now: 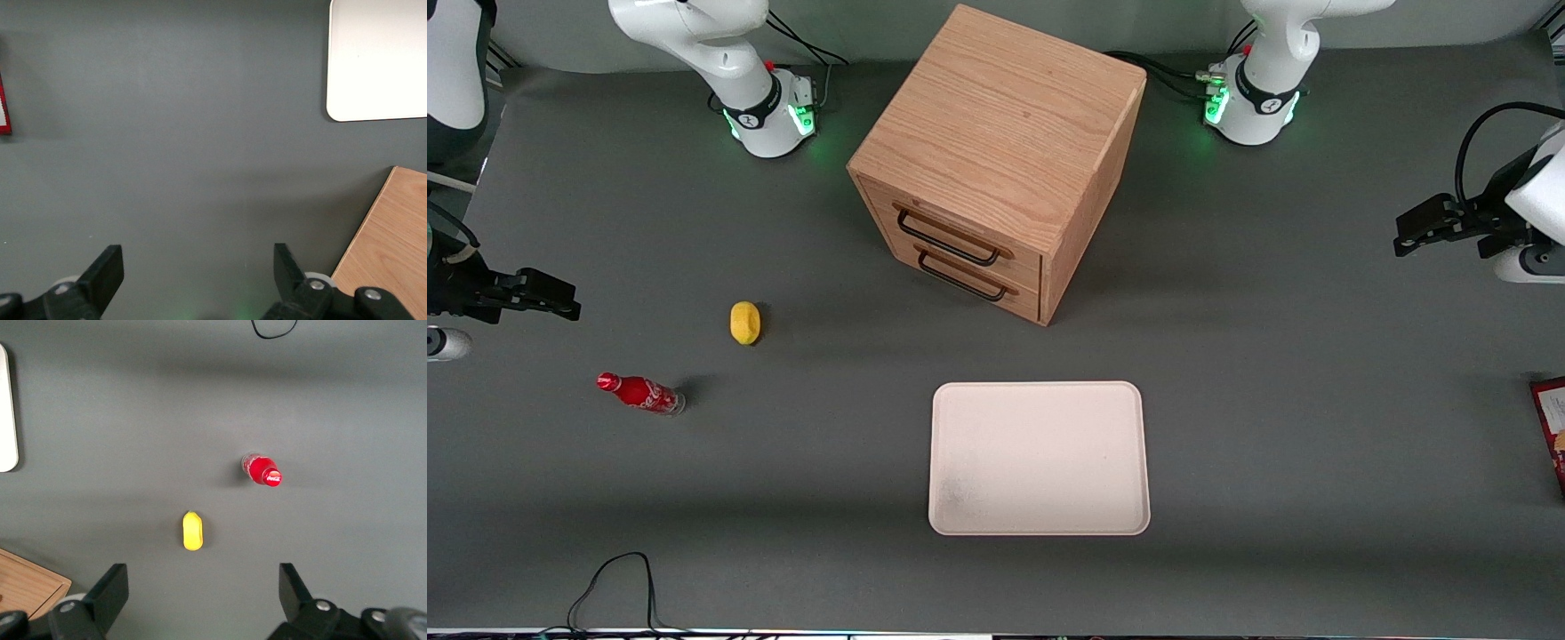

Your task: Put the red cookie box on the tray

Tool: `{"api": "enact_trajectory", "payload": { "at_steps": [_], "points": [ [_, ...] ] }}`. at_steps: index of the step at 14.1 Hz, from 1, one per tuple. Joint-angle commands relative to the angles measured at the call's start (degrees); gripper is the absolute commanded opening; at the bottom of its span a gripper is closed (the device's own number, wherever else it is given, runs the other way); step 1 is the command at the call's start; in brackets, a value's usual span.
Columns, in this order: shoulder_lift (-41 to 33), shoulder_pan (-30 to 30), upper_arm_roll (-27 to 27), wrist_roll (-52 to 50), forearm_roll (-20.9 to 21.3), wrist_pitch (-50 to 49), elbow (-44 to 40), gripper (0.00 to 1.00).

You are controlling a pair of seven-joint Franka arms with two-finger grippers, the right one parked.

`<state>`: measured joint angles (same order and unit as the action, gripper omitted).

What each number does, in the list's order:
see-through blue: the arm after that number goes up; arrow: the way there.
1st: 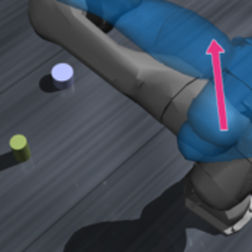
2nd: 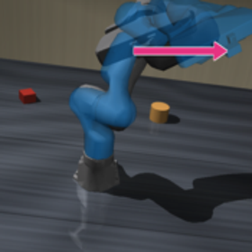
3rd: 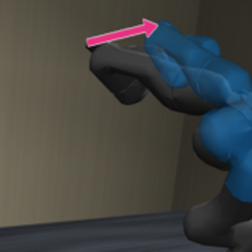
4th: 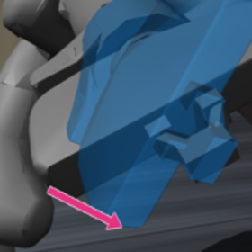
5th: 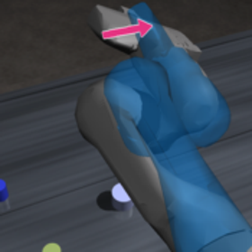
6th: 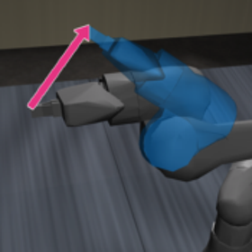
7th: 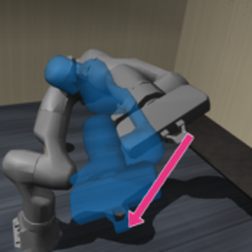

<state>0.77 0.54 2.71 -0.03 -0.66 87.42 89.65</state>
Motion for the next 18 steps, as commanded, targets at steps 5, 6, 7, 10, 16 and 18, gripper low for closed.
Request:
{"api": "enact_trajectory", "payload": {
  "at_steps": [5,6,7,10,16,18],
  "points": [
    [-1.21,-0.89,-0.87,-0.06,0.49,-0.76,1.05,1.00],
    [-1.21,-0.71,-0.87,-0.06,0.49,-0.76,1.05,1.00],
    [-1.12,-0.54,-0.87,0.21,0.49,-0.67,1.05,1.00],
    [-0.77,0.86,-1.83,1.00,0.49,0.38,0.88,1.00],
    [8.70,14.73,-1.92,11.69,0.40,3.81,-6.39,1.00],
    [15.11,20.35,-1.92,18.37,-0.13,3.81,-12.45,1.00]
  ]
}}
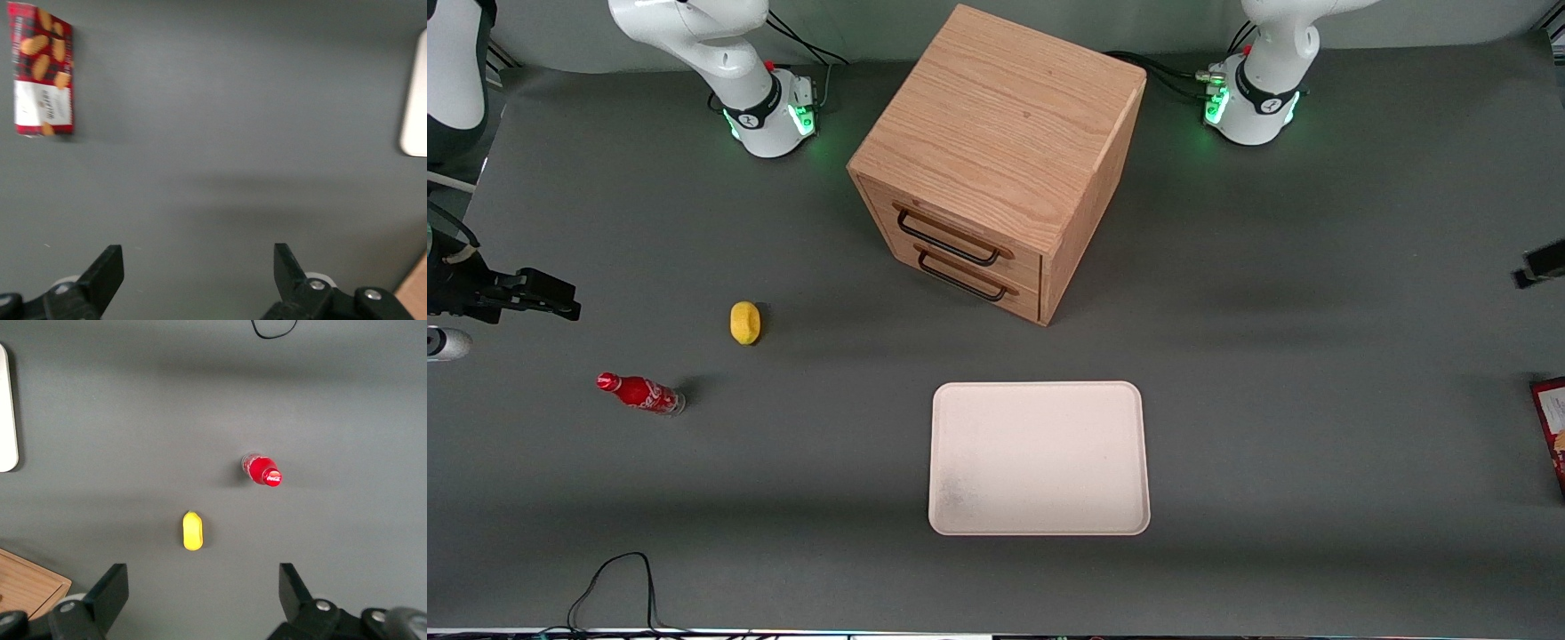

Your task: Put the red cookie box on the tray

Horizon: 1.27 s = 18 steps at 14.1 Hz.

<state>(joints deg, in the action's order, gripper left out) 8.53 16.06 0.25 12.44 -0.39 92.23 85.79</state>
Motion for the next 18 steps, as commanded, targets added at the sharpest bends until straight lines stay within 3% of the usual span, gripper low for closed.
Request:
{"api": "enact_trajectory", "payload": {
  "at_steps": [1,4,7,9,15,18],
  "points": [
    [11.30,8.08,0.72,8.98,-0.75,-1.00,-13.06,1.00],
    [21.15,15.12,0.81,17.77,-0.93,-1.18,-25.20,1.00],
    [25.21,20.84,0.81,27.69,-0.85,2.06,-28.74,1.00],
    [26.18,22.43,0.72,28.52,-0.84,3.91,-28.75,1.00],
    [32.24,19.89,1.16,20.35,-0.84,8.12,-27.52,1.00],
    [35.06,19.89,1.25,20.78,-1.02,17.95,-23.75,1.00]
  ]
}}
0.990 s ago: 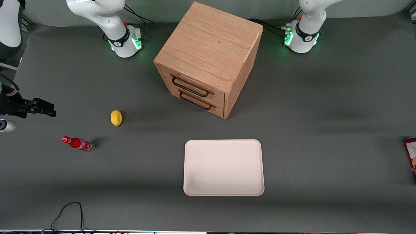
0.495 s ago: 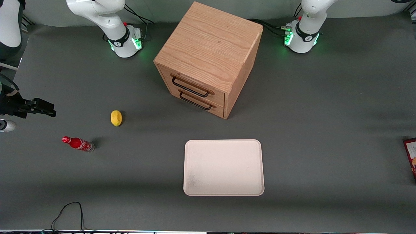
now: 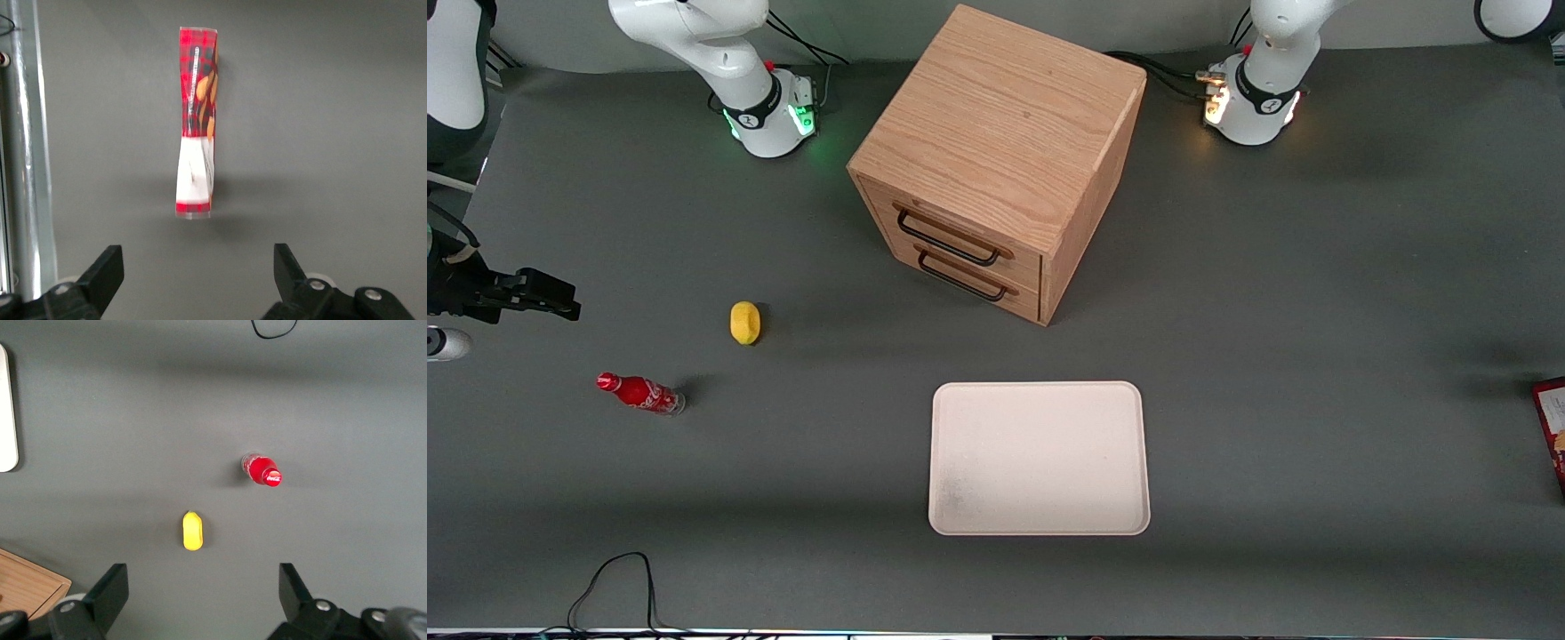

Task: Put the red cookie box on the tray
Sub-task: 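Close the left gripper on the red shortbread box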

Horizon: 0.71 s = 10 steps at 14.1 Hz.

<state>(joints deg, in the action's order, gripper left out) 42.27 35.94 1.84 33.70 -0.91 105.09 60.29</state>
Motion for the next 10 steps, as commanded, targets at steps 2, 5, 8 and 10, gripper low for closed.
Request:
{"api": "enact_trajectory", "payload": {
  "at_steps": [2,5,8,10],
  "points": [
    [3.42,0.01,-0.34,-0.39,-0.49,9.15,1.85,1.00],
    [7.20,0.27,1.77,-0.47,-0.49,12.85,1.41,1.00],
    [11.24,0.18,2.38,-0.39,-0.49,15.41,-1.73,1.00],
    [13.19,0.18,2.91,-0.39,-0.49,15.58,-3.51,0.99]
  ]
}}
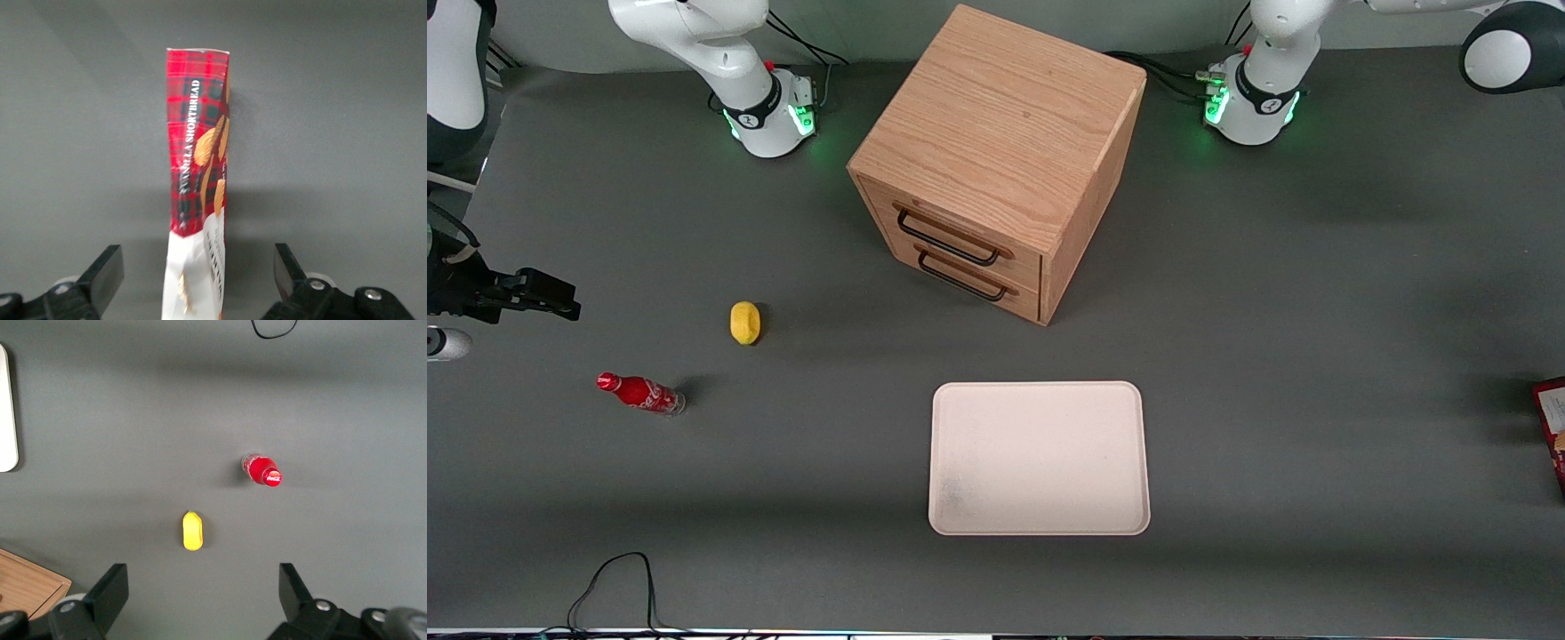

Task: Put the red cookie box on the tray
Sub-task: 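Close the left gripper on the red shortbread box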

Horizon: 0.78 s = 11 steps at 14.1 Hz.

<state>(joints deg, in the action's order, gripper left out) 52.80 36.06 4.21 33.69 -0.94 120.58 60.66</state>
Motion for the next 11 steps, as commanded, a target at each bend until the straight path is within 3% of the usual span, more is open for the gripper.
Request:
{"api": "enact_trajectory", "payload": {
  "at_steps": [1,4,6,11],
  "points": [
    [2.92,-0.11,0.63,-0.38,-0.46,0.70,-4.05,0.99],
    [4.68,0.15,1.68,-0.29,-0.46,2.90,-4.14,0.96],
    [4.68,0.33,1.86,-0.29,-0.46,2.03,-4.14,0.88],
    [4.33,0.59,1.77,0.24,-0.37,1.32,-4.49,0.34]
  ]
}}
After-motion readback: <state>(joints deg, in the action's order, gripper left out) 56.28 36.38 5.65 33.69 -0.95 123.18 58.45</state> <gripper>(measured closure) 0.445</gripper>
